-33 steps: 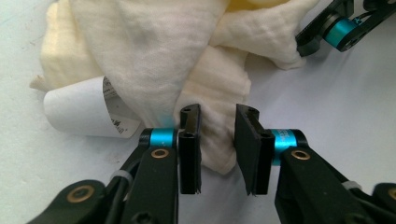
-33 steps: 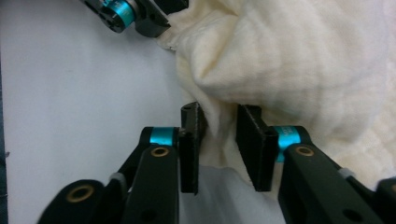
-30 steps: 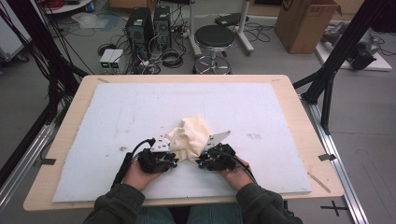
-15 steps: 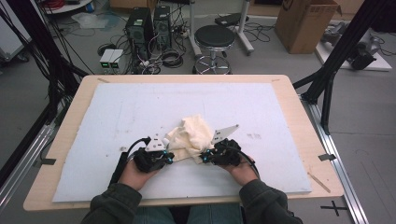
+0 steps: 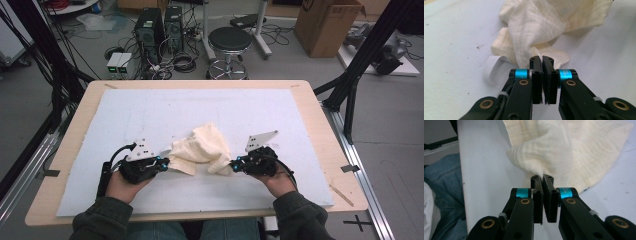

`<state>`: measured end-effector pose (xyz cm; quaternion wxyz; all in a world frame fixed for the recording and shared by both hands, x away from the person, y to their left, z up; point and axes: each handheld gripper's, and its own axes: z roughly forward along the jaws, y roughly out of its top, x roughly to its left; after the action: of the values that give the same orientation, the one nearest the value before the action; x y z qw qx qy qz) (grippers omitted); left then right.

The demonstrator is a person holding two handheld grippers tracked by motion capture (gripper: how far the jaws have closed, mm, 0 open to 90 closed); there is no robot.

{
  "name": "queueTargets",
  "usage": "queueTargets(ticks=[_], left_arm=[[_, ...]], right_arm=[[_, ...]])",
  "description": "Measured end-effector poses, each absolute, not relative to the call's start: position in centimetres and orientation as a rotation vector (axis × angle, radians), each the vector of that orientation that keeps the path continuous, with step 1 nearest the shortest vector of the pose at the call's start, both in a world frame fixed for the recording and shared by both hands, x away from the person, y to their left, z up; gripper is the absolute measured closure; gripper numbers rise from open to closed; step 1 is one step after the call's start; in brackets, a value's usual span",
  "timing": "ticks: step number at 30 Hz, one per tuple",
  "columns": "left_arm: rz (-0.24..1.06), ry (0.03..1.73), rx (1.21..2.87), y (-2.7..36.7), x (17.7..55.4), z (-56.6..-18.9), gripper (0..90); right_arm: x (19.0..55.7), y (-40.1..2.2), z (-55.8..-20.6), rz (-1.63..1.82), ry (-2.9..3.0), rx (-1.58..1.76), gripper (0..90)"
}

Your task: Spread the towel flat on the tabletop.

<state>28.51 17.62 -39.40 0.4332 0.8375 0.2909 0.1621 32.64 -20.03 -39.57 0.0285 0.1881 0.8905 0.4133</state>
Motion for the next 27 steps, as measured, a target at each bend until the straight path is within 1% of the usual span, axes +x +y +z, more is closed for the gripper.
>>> queueTargets(ticks=[7, 10, 13, 15, 20, 22, 23, 24, 25, 26, 27], left_arm=[[0.416, 0.725, 2.026, 19.4, 27.8, -37.8, 86.5], [0.427, 0.719, 2.034, 19.9, 27.7, -37.5, 86.5], [0.42, 0.731, 2.036, 20.4, 27.7, -37.7, 86.5], [0.384, 0.752, 2.057, 20.7, 27.7, -38.5, 86.5], [0.357, 0.75, 2.081, 20.8, 27.6, -39.5, 86.3], [0.339, 0.743, 2.078, 20.8, 27.4, -39.7, 85.7], [0.339, 0.74, 2.071, 20.9, 27.4, -39.6, 82.9], [0.335, 0.735, 2.066, 20.9, 27.5, -39.5, 79.1], [0.326, 0.733, 2.04, 21.2, 27.5, -39.0, 72.7], [0.326, 0.733, 2.04, 21.2, 27.5, -39.0, 69.5], [0.325, 0.735, 2.016, 21.4, 27.5, -38.4, 67.3]], right_arm=[[32.0, -22.0, -38.5, 1.282, 2.71, 0.589, 87.6], [31.7, -22.3, -38.3, 1.282, 2.708, 0.589, 87.6], [31.2, -22.5, -38.7, 1.261, 2.736, 0.573, 87.6], [30.9, -22.5, -39.3, 1.252, 2.76, 0.573, 87.5], [30.1, -22.0, -40.4, 1.212, 2.84, 0.517, 87.3], [29.6, -21.9, -40.4, 1.222, 2.851, 0.505, 85.5], [29.5, -22.0, -40.3, 1.257, 2.85, 0.497, 77.9], [29.6, -22.0, -40.1, 1.276, 2.831, 0.519, 73.3], [29.8, -22.2, -39.5, 1.323, 2.827, 0.516, 69.8], [29.8, -22.2, -39.5, 1.323, 2.827, 0.516, 69.8], [30.1, -22.3, -38.7, 1.357, 2.797, 0.525, 65.5]])
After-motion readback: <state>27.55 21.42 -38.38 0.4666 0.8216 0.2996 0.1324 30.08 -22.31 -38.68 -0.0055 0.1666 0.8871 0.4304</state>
